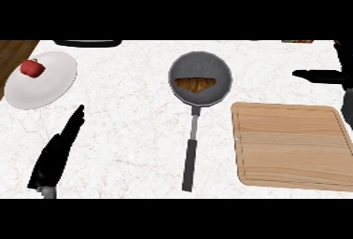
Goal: Pick the croissant from the cutting board and place it in the pan
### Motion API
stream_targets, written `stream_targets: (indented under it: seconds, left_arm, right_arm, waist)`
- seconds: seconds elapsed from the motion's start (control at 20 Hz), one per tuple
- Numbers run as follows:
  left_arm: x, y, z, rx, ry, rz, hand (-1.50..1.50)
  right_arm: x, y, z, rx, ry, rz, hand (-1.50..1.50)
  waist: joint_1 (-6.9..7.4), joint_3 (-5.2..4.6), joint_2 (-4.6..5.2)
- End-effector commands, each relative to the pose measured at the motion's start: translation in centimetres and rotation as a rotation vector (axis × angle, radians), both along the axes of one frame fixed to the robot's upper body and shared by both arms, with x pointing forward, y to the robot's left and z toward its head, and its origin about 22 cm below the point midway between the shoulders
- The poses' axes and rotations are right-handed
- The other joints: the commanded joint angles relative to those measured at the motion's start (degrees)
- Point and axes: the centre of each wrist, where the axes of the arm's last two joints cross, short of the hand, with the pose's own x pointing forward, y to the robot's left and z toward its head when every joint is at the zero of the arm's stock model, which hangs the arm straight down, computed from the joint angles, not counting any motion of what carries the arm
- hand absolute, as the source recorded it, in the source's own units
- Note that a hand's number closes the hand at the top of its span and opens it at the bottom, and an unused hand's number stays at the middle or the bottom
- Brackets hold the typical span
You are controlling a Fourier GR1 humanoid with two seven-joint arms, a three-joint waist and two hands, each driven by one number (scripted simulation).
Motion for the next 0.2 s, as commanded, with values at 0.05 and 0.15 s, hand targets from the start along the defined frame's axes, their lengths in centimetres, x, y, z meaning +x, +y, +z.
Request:
stream_targets:
  seconds: [0.05,0.15]
  left_arm:
    - [0.3,-1.0,-0.3,0.001,0.003,-0.012,0.00]
    - [0.4,-0.8,-0.5,-0.002,-0.002,-0.002,0.00]
  right_arm:
    - [-1.8,-2.8,-0.5,-0.007,0.010,0.009,-1.50]
    - [-2.9,-3.9,-1.3,-0.014,0.006,0.021,-1.50]
  waist:
    - [0.27,0.04,0.22]
    - [0.32,0.07,0.24]
